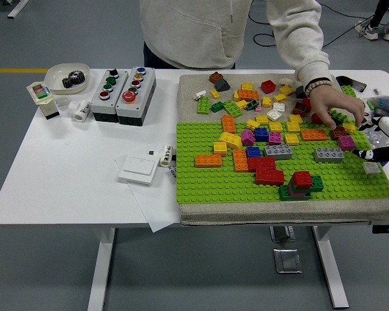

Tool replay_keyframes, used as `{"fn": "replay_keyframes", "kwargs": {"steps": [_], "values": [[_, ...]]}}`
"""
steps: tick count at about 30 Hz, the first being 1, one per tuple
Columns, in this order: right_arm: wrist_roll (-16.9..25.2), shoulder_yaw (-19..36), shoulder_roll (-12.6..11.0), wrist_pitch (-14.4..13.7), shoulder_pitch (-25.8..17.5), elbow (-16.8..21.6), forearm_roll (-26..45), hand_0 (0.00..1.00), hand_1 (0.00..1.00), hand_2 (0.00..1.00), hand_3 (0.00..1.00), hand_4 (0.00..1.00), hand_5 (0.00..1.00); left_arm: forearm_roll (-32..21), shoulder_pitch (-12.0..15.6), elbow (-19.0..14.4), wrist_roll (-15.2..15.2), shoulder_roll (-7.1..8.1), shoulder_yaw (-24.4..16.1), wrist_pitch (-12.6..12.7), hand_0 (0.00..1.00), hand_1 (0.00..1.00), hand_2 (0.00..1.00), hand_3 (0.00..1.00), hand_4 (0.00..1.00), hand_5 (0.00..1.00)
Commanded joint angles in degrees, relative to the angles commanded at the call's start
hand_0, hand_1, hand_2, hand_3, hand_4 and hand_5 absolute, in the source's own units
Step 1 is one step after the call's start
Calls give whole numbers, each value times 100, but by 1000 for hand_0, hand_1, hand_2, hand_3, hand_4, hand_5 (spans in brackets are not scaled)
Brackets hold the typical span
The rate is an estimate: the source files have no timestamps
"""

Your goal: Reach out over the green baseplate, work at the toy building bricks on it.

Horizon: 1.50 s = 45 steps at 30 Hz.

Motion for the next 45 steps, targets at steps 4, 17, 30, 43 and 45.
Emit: {"fn": "replay_keyframes", "kwargs": {"steps": [4,17,30,43,45], "values": [[110,-143,85,-112,24,-51,14,694,704,755,705,847,464,30,4,-1,14,3,-12,2,603,724,702,558,585,621],[189,-342,345,-141,94,-80,31,637,656,720,610,836,465,-58,-11,-8,-22,3,39,-6,603,724,703,558,583,619],[166,-447,597,2,280,-382,-76,633,651,713,602,814,444,-100,-32,-15,-40,2,62,-7,602,724,703,557,584,621],[124,-536,749,82,395,-744,-200,620,647,712,599,803,436,-137,-51,-23,-55,5,86,-9,600,724,704,557,584,620],[110,-522,785,66,398,-788,-206,620,647,712,599,803,436,-130,-54,-25,-53,6,86,-8,600,724,704,557,584,620]]}}
